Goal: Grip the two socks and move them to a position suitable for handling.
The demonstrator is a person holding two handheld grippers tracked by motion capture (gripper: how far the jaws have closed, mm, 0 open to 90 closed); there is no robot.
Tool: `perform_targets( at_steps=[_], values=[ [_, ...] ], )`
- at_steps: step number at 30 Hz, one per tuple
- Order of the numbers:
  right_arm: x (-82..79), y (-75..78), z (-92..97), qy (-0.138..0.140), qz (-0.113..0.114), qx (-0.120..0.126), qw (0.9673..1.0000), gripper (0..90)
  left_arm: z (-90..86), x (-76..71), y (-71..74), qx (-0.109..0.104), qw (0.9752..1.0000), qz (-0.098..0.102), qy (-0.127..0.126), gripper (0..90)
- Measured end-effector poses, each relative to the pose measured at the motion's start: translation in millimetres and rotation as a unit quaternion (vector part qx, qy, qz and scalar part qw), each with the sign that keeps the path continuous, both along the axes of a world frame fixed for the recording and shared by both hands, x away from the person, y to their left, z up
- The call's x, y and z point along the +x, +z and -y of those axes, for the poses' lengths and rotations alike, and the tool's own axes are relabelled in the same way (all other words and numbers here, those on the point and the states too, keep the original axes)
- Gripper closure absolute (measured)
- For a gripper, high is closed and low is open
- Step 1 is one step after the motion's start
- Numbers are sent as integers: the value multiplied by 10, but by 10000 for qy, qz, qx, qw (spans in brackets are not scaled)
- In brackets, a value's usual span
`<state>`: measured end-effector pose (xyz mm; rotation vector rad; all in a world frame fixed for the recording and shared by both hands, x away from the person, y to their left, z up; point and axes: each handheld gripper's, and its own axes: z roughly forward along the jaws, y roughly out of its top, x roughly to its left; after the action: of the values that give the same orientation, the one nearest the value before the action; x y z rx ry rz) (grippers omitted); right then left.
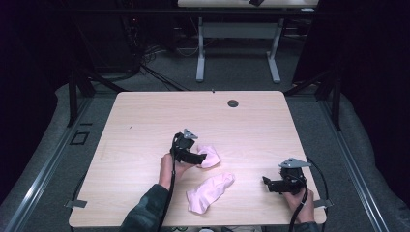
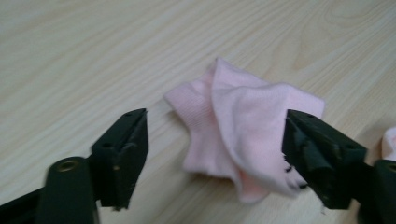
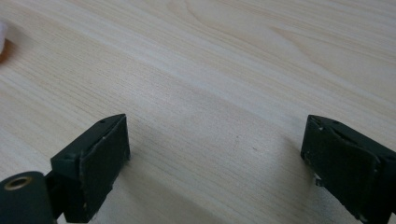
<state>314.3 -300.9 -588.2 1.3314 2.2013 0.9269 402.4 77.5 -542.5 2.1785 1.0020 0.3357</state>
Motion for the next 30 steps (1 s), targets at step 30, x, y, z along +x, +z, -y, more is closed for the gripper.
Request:
perform_targets(
  at_steps=[30],
  values=[
    [-233, 717, -796, 1066, -135, 160, 9941, 0, -1378, -993, -494, 248, 9867, 313, 1573, 0]
  ],
)
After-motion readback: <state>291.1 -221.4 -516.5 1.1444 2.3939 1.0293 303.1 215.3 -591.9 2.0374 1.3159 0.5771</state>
